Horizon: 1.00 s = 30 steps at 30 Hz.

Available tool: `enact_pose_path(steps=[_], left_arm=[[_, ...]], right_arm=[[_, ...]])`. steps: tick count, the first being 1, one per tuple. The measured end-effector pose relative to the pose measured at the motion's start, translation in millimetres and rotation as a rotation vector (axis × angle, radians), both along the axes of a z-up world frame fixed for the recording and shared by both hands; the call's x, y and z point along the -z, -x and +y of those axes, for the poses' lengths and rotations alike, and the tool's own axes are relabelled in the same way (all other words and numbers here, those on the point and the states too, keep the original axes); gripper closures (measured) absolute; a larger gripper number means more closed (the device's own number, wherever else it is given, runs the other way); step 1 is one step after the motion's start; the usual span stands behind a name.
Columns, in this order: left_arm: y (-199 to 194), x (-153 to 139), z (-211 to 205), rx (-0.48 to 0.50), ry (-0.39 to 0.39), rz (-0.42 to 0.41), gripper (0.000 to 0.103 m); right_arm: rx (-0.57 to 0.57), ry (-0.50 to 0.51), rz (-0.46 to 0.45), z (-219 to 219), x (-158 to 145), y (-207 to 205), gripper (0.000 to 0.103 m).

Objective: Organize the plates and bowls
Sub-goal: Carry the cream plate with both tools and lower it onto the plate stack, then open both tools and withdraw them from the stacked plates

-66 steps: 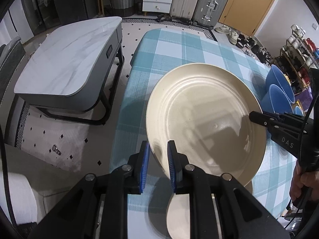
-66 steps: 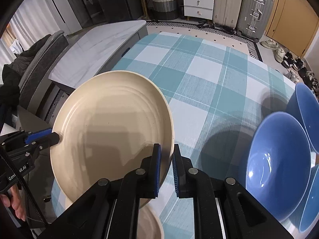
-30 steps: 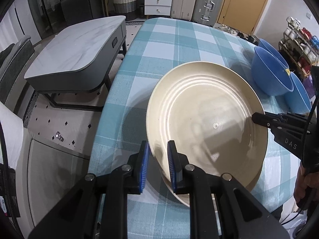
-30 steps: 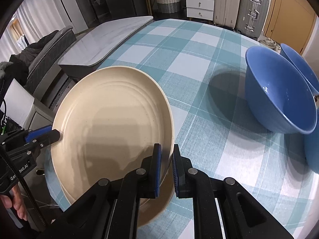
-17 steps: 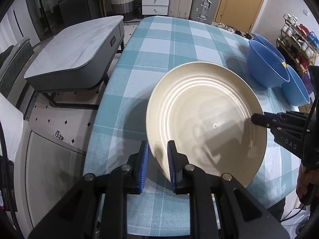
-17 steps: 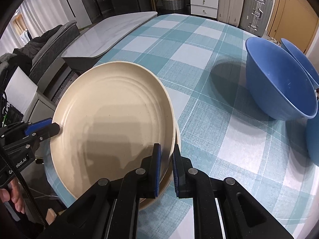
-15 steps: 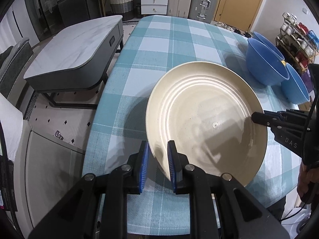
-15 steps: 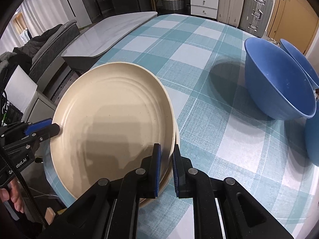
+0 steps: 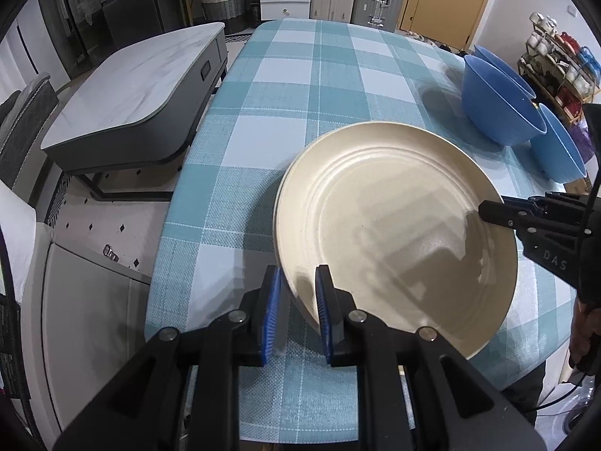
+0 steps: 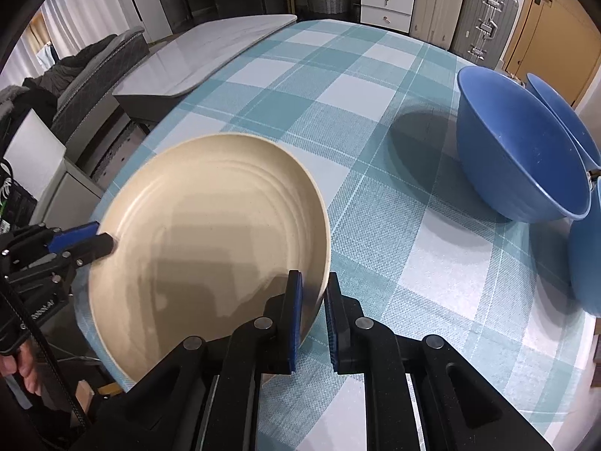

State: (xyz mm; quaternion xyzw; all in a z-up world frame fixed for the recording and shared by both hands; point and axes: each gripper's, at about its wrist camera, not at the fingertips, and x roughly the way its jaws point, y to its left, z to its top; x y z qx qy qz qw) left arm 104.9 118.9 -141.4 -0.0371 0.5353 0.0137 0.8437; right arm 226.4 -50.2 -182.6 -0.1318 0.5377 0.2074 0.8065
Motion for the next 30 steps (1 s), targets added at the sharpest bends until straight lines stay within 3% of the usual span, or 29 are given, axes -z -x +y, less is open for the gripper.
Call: enact_pose_path(steps=[4, 10, 13, 17, 20, 24, 26, 28, 29, 30], left_arm=[[0, 3, -2, 0.011, -0.006, 0.007, 0.08], [2, 1, 2, -0.008, 0.004, 0.001, 0.078], [5, -10, 5, -0.024, -0.001, -0.032, 0.055], [9, -29, 2, -0.017, 0.004, -0.078, 0.053], [10, -42, -3, -0.017, 0.018, -0.104, 0.052], [15, -63, -22, 0.017, 0.052, -0.164, 0.05], [17, -72, -38, 0.052, 0.053, -0.203, 0.047], [18, -81, -56, 0.084, 0.051, -0.241, 0.03], [18, -85, -65, 0.098, 0.048, -0.264, 0.01], [19, -90, -75, 0.113, 0.039, -0.297, 0.003]], right_arm=[[0.002, 0.007, -0.002, 1, 2, 0, 0.09], [-0.001, -0.013, 0.001, -3, -2, -1, 0.088], [0.017, -0.046, -0.044, -11, -18, 1, 0.087], [0.039, -0.11, -0.139, -22, -55, 8, 0.082], [0.041, -0.155, -0.205, -29, -78, 17, 0.073], [0.07, -0.215, -0.335, -47, -108, 40, 0.032], [0.079, -0.238, -0.411, -57, -119, 54, 0.022], [0.094, -0.234, -0.48, -68, -128, 71, 0.016], [0.094, -0.232, -0.497, -72, -131, 75, 0.016], [0.092, -0.228, -0.514, -77, -135, 80, 0.015]])
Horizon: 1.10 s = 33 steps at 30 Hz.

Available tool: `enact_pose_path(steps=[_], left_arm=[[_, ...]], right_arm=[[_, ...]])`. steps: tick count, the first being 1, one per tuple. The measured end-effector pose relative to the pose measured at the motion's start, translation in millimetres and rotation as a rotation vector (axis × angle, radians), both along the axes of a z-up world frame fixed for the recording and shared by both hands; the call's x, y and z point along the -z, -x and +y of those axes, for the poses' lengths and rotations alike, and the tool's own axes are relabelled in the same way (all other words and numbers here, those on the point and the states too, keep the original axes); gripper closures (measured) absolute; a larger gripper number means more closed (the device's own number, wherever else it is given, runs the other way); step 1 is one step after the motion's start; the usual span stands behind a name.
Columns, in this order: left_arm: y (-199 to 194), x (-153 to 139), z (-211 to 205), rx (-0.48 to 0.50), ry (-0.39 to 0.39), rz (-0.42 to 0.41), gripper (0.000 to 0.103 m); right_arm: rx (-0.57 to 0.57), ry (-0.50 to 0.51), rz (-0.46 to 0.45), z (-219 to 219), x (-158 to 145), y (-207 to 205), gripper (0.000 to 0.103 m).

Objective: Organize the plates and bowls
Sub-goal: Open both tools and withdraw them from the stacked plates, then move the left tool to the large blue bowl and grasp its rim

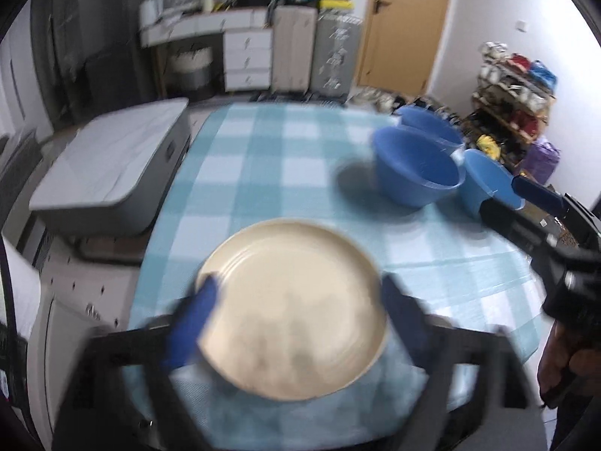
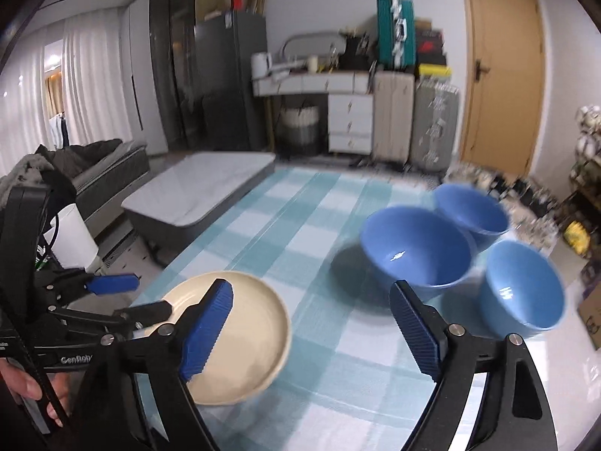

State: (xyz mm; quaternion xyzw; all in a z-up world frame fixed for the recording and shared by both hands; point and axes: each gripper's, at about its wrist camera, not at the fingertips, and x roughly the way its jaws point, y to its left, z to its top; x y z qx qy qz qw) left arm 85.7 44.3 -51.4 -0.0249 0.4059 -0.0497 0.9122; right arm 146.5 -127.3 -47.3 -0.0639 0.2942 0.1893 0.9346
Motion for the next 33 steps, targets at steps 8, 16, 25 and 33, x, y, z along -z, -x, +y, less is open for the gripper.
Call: enact_pose_path(steps=[8, 16, 25, 33], left_arm=[[-10, -18, -63, 0.095, -0.063, -0.125, 0.002], [-30, -6, -100, 0.105, -0.056, -0.142, 0.0], [-35, 20, -119, 0.129, -0.043, -0.135, 0.0], [-43, 20, -127, 0.128, -0.057, -0.165, 0.0]], right_arm=[[0.131, -0.03, -0.092, -58, -17, 25, 0.001], [0.309, -0.091, -0.072, -121, -4, 35, 0.001], [0.422, -0.142, -0.025, -163, 39, 26, 0.001], [0.423, -0.141, -0.019, -166, 51, 12, 0.001]])
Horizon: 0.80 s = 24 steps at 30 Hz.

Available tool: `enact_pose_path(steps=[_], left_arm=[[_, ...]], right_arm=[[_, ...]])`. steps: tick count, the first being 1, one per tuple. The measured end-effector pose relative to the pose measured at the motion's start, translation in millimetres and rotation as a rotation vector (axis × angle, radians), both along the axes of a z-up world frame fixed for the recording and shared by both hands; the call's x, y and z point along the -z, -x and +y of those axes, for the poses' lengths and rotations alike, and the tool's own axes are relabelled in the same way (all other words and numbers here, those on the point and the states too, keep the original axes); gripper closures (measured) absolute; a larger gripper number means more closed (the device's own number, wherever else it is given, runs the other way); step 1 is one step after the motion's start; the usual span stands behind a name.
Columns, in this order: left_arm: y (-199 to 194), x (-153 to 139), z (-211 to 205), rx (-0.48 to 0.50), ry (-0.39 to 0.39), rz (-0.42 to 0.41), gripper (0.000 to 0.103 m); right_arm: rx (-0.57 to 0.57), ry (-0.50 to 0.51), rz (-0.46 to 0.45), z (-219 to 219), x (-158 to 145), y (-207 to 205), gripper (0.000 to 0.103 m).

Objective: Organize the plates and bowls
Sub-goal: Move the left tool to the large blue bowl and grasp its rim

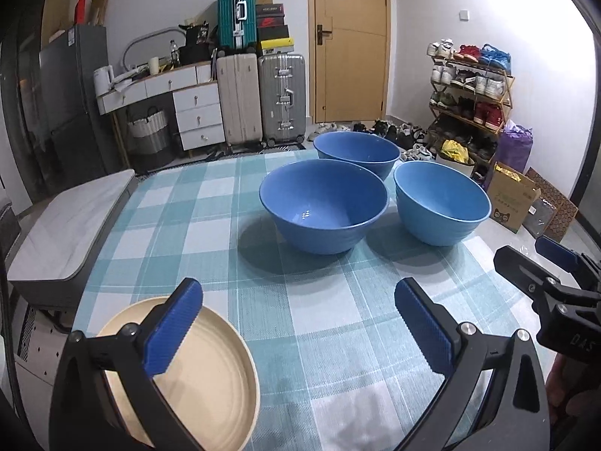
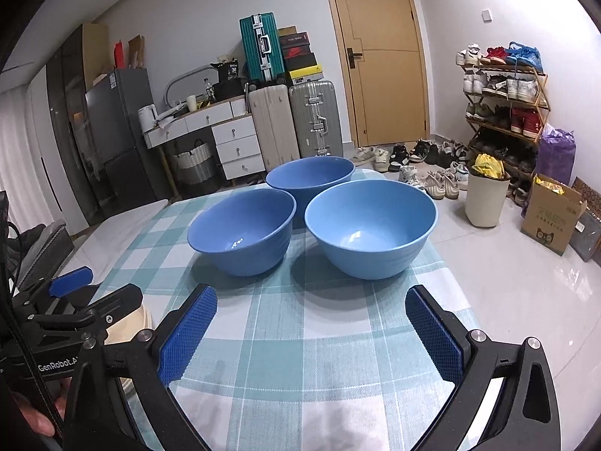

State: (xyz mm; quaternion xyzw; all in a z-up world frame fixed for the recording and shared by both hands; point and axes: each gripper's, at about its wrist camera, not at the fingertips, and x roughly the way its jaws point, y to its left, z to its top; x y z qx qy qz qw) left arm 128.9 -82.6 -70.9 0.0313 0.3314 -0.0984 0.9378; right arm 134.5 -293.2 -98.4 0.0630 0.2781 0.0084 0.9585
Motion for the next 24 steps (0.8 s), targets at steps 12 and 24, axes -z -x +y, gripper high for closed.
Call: enact_pose_path(steps=[12, 24], left_arm=[[-49, -3, -1, -0.048, -0.021, 0.128, 0.0], [-153, 0, 11, -0.079, -0.027, 0.28, 0.0]], right_arm=[[-0.022, -0.036, -0.005, -19, -15, -36, 0.001], [-0.111, -0.143, 0.053, -24, -9, -79, 0.001]])
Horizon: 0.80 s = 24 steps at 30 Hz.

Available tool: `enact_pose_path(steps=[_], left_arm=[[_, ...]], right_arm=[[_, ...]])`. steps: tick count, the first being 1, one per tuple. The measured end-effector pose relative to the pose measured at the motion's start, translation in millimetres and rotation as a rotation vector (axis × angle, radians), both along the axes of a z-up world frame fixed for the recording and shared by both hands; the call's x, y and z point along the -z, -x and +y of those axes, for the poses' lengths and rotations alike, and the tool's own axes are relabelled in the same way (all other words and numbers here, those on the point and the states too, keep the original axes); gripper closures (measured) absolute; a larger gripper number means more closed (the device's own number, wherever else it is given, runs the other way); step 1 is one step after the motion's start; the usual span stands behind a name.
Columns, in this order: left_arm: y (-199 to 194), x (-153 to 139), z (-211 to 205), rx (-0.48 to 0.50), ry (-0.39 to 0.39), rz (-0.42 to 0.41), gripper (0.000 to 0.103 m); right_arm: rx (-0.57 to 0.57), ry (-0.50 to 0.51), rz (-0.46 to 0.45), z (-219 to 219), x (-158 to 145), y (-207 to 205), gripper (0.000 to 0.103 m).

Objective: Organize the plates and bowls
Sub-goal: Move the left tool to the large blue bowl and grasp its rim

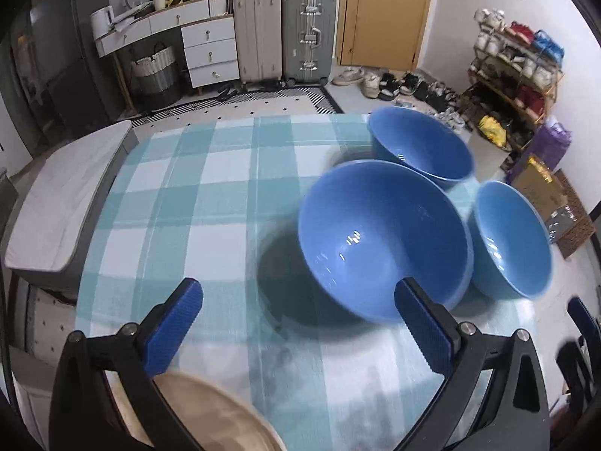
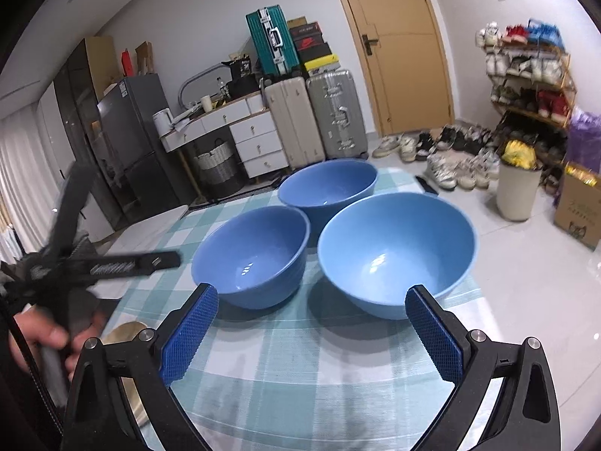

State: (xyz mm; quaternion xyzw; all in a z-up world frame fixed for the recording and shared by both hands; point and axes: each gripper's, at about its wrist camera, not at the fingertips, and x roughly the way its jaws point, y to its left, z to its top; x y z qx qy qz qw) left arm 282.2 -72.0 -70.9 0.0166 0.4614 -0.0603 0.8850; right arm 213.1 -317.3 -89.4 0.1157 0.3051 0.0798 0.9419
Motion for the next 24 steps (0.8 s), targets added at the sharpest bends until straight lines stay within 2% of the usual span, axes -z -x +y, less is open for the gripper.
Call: enact_pose_path(steps=[4, 11, 16, 17, 19, 20, 24], left_arm=[[-26, 7, -2, 0.033, 0.036, 0.044, 0.0], [-57, 29, -7, 0.059, 0.019, 0.141, 0.001], [-67, 37, -9, 0.089, 0.03, 0.18, 0.01], [-69, 38, -9, 0.093, 0.034, 0.19, 0.014], [-72, 41, -8, 0.095, 0.044, 0.21, 0.032], [-73, 44, -8, 0.102, 0.05, 0.226, 0.05], [-76, 52, -9, 0.125, 0.05, 0.272, 0.069]], right_arm=[[-0.027, -0.003, -0.005, 8, -4, -12, 0.002], [-0.062, 0.02, -0.006, 21, -7, -29, 0.002], [-0.07, 0.009, 0.012, 25, -2, -40, 0.002], [-0.07, 0.002, 0.019, 25, 0, -42, 0.002], [-0.071, -0.001, 0.028, 25, 2, -43, 0.002], [-0.072, 0.001, 0.031, 25, 3, -45, 0.002], [-0.08, 0.008, 0.036, 26, 6, -46, 0.002]])
